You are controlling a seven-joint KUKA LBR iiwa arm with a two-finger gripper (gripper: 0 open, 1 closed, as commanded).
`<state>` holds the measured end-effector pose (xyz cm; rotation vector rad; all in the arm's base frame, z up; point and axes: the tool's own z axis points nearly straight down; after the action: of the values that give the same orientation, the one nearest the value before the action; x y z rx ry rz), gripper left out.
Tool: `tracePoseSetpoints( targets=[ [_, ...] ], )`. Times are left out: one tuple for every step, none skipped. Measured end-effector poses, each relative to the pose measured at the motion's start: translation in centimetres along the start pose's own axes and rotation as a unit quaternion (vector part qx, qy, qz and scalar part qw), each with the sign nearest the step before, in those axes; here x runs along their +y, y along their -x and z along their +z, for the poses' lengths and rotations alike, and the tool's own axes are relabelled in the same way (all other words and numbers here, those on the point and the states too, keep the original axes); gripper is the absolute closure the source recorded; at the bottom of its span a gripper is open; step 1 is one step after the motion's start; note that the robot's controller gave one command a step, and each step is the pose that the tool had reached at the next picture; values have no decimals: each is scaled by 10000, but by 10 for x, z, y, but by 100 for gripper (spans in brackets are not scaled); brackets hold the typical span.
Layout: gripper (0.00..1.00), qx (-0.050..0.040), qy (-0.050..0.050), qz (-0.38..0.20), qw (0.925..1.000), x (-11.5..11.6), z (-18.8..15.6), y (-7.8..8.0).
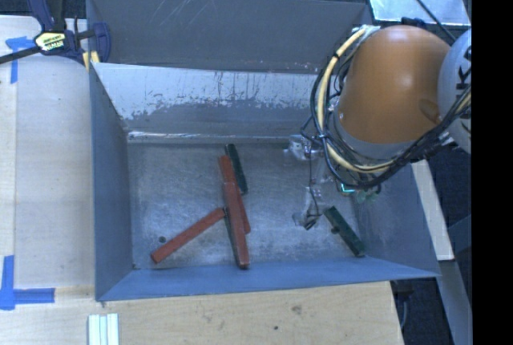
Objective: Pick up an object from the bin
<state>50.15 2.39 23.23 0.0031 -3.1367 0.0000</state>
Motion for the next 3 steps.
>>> tracePoseSetpoints(
  targets=[
    [0, -3, 7, -1029, 9947, 139, 166, -6],
    [0, -53, 3, -2013, 9795, 172, 131, 6],
    [0, -59, -4, -2277, 9737, 150, 107, 10]
  ],
)
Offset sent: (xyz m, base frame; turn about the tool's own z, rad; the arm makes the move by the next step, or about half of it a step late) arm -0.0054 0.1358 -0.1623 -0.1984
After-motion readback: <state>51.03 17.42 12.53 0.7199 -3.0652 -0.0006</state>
